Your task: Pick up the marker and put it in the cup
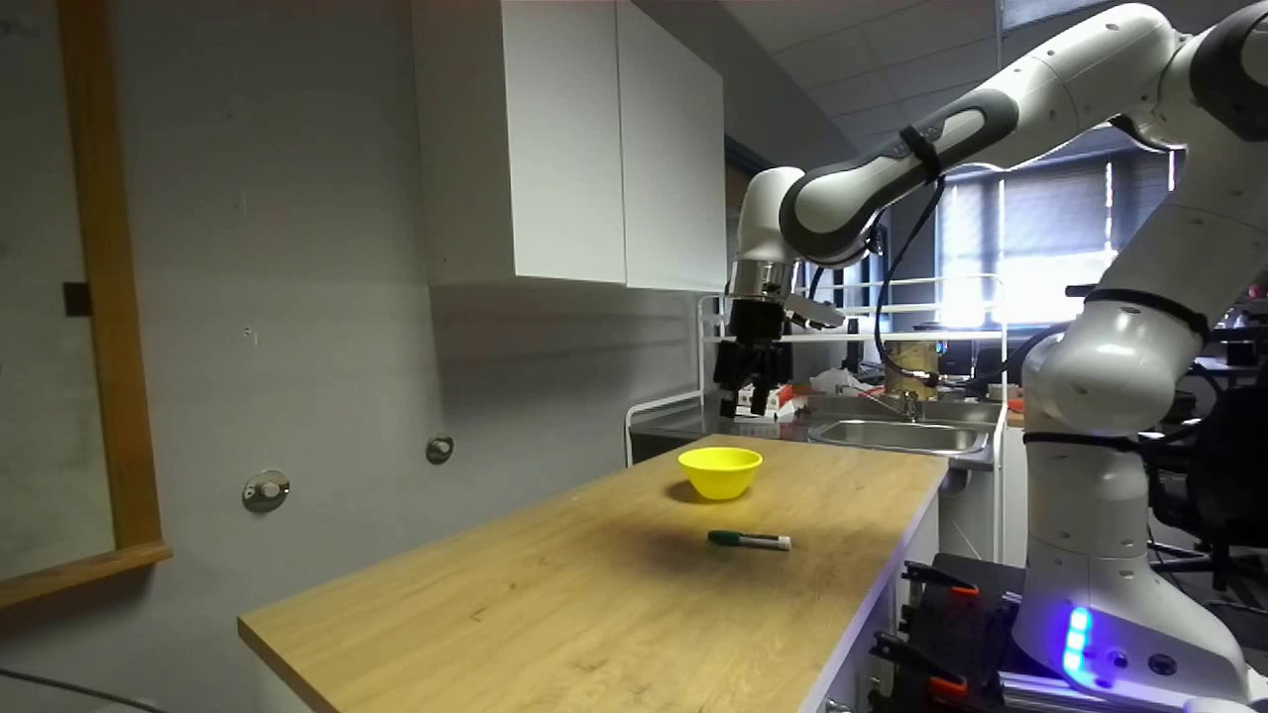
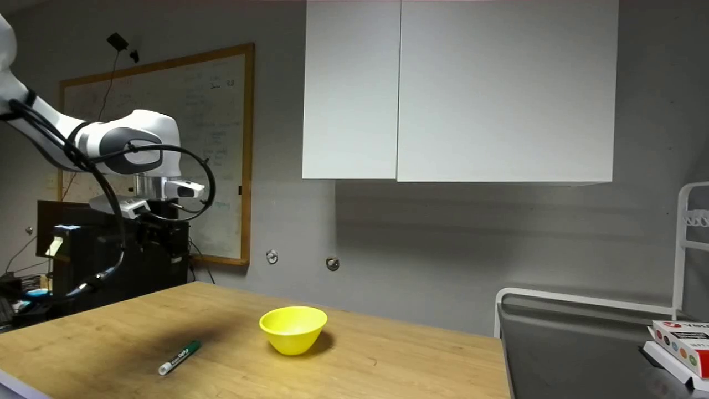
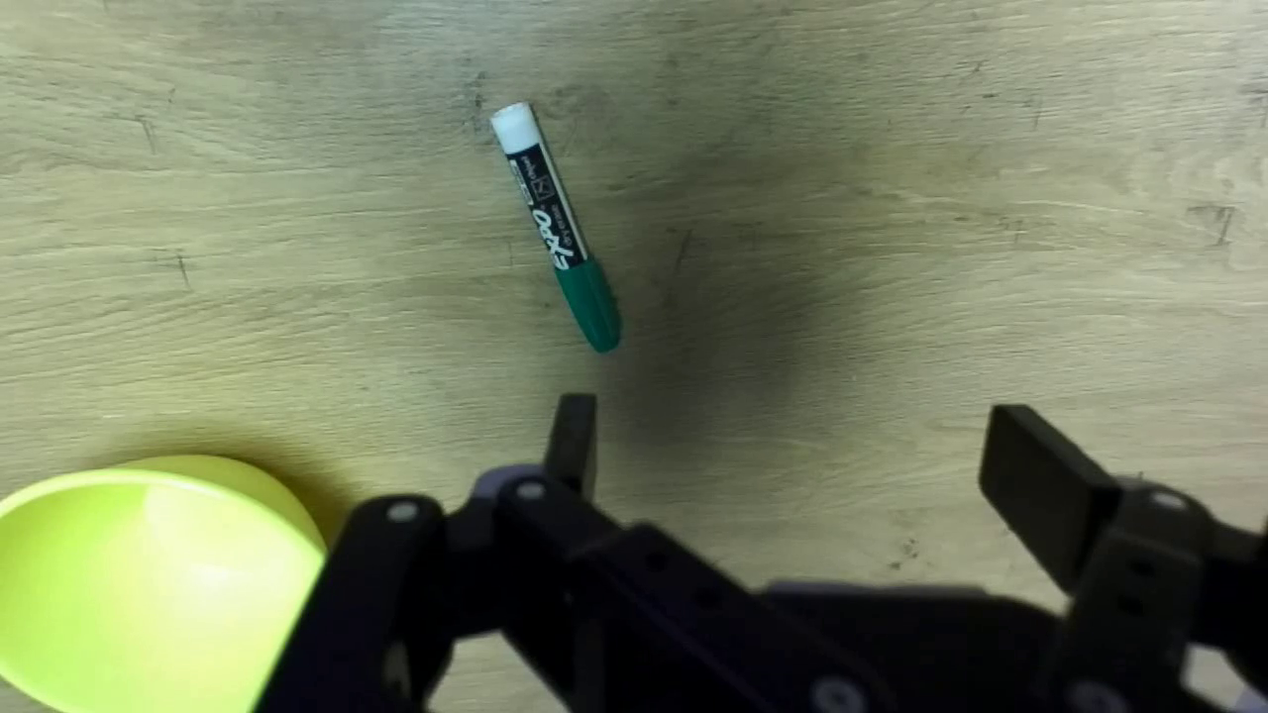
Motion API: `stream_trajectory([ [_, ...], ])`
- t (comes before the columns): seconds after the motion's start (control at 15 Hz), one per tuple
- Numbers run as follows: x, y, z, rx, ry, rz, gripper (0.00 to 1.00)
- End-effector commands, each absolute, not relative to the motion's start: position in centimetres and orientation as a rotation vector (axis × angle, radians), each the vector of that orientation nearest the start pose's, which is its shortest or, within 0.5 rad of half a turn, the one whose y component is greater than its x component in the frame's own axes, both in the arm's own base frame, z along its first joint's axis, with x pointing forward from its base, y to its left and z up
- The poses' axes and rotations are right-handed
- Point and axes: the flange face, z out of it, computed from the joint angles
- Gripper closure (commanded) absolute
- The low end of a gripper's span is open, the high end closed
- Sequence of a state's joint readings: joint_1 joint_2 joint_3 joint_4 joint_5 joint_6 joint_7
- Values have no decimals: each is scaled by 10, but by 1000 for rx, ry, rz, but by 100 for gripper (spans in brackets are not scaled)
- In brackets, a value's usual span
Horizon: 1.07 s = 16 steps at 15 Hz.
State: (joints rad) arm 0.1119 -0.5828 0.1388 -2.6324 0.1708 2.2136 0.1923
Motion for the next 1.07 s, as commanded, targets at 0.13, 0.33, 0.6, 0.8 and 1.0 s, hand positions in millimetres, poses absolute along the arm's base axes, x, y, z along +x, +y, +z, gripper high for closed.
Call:
stream_trajectory([
  [0.13, 366, 99, 446, -3032, 75, -219, 0],
  [0.33, 379, 91, 438, -3040, 87, -180, 0],
  [0.6, 397, 79, 415, -3051, 112, -110, 0],
  [0.8, 413, 71, 393, -3071, 125, -75, 0],
  [1.0, 432, 66, 366, -3112, 84, -41, 0],
])
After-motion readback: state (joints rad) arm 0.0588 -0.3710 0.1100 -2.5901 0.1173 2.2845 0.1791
